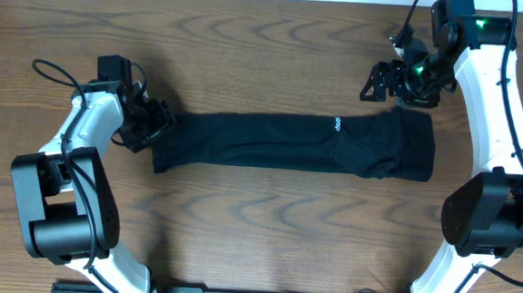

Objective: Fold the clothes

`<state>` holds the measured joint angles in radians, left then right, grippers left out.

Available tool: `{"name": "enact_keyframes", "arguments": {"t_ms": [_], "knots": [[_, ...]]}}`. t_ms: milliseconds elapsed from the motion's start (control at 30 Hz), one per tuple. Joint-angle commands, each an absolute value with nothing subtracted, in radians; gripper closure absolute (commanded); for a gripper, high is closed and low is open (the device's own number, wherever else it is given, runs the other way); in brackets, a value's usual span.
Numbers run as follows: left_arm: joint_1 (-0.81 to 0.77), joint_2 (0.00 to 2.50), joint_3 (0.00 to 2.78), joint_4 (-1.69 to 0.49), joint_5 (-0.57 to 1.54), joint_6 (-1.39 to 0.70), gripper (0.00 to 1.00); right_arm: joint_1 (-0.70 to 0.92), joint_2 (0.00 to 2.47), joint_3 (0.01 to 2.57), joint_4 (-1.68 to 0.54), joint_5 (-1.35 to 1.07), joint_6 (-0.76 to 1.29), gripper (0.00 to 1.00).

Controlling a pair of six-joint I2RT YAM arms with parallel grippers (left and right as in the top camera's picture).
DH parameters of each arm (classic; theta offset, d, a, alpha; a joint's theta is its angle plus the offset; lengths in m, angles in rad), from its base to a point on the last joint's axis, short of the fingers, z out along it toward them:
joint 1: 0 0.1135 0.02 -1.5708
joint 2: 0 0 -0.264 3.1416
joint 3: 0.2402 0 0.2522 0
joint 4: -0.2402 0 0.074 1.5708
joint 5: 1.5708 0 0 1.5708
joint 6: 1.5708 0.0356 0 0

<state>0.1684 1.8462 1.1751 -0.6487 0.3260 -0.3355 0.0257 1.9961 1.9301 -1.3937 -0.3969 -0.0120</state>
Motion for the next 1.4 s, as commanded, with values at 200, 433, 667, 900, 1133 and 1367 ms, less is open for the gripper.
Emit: {"name": "enact_keyframes", "arguments": {"t_ms": [200, 433, 667, 900, 1133, 1367], "knots": [[0.170, 1.861, 1.182, -0.653, 0.300, -0.279, 0.29, 0.041, 1.993, 1.935, -1.391, -0.408, -0.032, 0.15], [0.183, 1.926, 1.182, -0.649, 0.271, -0.260, 0.26, 0.041, 1.993, 1.935, -1.395, -0.408, -0.032, 0.15], [0.162, 2.041, 1.182, -0.602, 0.451, -0.170, 0.24, 0.041, 1.993, 1.935, -1.395, -0.408, -0.032, 0.15], [0.144, 2.091, 1.182, -0.597, 0.745, 0.031, 0.49, 0.041, 1.993, 1.935, -1.391, -0.408, -0.031, 0.15], [0.144, 2.091, 1.182, -0.627, 0.801, 0.096, 0.94, 0.041, 1.993, 1.935, -1.384, -0.408, -0.032, 0.14], [0.190, 2.091, 1.183, -0.610, 0.748, 0.045, 0.94, 0.041, 1.993, 1.935, -1.385, -0.408, -0.032, 0.14]]}}
